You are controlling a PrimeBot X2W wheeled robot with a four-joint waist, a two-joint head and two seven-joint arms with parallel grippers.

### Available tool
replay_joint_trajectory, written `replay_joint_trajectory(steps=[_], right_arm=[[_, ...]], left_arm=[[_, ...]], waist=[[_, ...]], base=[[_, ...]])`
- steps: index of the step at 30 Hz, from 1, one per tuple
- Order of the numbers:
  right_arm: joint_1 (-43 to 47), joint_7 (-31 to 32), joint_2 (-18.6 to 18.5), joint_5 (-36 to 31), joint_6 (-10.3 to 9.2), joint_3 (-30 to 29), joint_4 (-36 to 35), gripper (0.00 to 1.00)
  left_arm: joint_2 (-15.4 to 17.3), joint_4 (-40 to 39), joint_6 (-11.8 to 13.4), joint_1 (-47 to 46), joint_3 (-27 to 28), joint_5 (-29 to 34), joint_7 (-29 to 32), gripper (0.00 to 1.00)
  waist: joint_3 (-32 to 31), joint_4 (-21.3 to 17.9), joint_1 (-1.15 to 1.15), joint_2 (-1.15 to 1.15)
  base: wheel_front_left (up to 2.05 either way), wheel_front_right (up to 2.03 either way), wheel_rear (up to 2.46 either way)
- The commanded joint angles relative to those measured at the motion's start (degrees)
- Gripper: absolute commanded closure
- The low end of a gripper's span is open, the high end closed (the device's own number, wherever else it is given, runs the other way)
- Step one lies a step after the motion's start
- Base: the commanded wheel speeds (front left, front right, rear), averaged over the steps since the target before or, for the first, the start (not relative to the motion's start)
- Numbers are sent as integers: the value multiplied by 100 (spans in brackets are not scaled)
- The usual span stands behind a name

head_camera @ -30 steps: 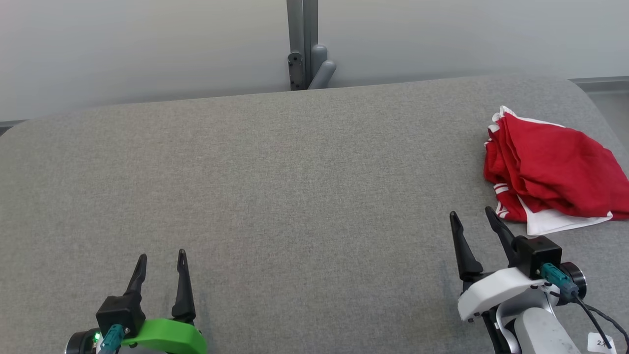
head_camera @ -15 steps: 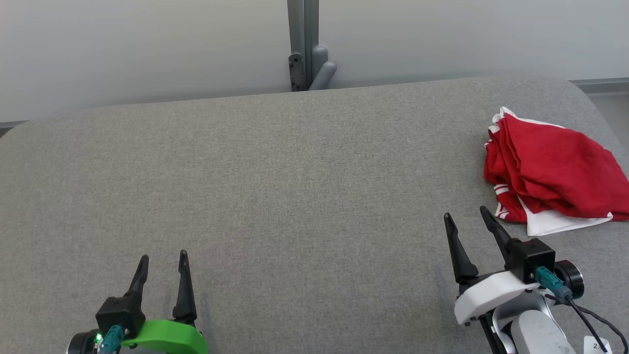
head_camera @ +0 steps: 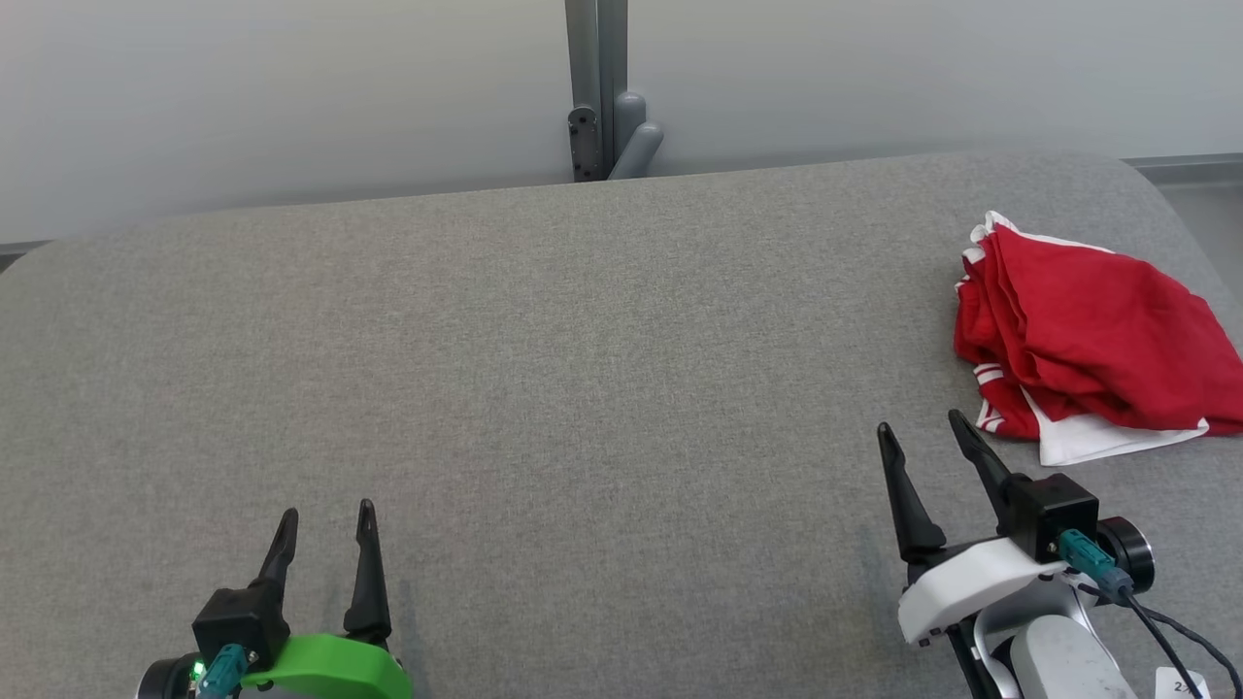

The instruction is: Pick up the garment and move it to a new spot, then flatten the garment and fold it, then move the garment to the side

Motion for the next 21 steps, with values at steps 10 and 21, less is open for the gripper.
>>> replay_joint_trajectory(steps=[10, 21], right_arm=[[-13, -1, -1, -1, 0, -20, 13, 0], [-55, -2, -4, 8, -1, -28, 5, 0]], left_arm=[[1, 2, -10, -14, 4, 2, 0, 0], [4, 3, -55, -61, 35, -9, 0, 0]], waist=[[1, 8, 0, 0], [34, 18, 0, 0]], base=[[0, 0, 0], [0, 0, 0]])
